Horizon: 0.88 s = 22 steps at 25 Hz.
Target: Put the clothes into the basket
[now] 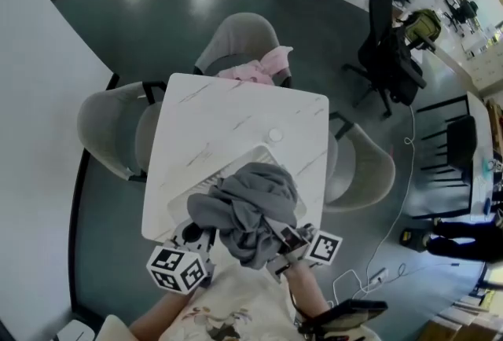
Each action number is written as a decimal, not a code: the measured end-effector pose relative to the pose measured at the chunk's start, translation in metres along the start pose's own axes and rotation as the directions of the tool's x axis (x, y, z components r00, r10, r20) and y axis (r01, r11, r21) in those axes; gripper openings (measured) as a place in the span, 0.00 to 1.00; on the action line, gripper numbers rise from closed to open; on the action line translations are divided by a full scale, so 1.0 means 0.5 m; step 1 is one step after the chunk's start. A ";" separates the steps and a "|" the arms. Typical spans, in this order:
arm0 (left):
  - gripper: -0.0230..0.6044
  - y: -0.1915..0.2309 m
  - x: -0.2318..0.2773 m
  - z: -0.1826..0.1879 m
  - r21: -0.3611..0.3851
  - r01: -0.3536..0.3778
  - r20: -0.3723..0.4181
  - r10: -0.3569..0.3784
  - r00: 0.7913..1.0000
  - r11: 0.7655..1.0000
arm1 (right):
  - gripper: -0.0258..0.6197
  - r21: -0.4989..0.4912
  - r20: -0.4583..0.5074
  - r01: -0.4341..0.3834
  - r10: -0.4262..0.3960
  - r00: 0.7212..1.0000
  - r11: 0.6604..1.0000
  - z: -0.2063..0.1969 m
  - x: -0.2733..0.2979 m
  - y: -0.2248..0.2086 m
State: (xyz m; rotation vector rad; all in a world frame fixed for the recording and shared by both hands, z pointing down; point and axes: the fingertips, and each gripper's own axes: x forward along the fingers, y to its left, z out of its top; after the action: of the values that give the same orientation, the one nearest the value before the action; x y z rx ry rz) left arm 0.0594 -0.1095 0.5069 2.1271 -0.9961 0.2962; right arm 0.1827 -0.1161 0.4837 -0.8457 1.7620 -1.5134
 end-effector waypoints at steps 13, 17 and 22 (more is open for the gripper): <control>0.06 0.046 0.035 -0.018 0.012 -0.047 -0.048 0.048 0.998 0.999 | 0.42 -0.027 -0.067 0.099 -0.100 0.993 0.995 0.023 0.022 -0.075; 0.05 0.059 0.039 -0.031 0.001 -0.061 -0.051 0.061 0.997 0.998 | 0.42 -0.055 -0.111 0.130 -0.135 0.985 0.990 0.021 0.027 -0.098; 0.06 0.071 0.057 -0.056 -0.031 -0.052 -0.070 0.050 0.996 0.998 | 0.42 -0.030 -0.121 0.165 -0.168 0.978 0.986 0.013 0.036 -0.126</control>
State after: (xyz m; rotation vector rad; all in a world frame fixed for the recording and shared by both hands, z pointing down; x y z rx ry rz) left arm 0.0554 -0.1198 0.5591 2.0505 -1.0095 0.3733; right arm 0.1809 -0.1423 0.5441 -0.9485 1.8354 -1.6907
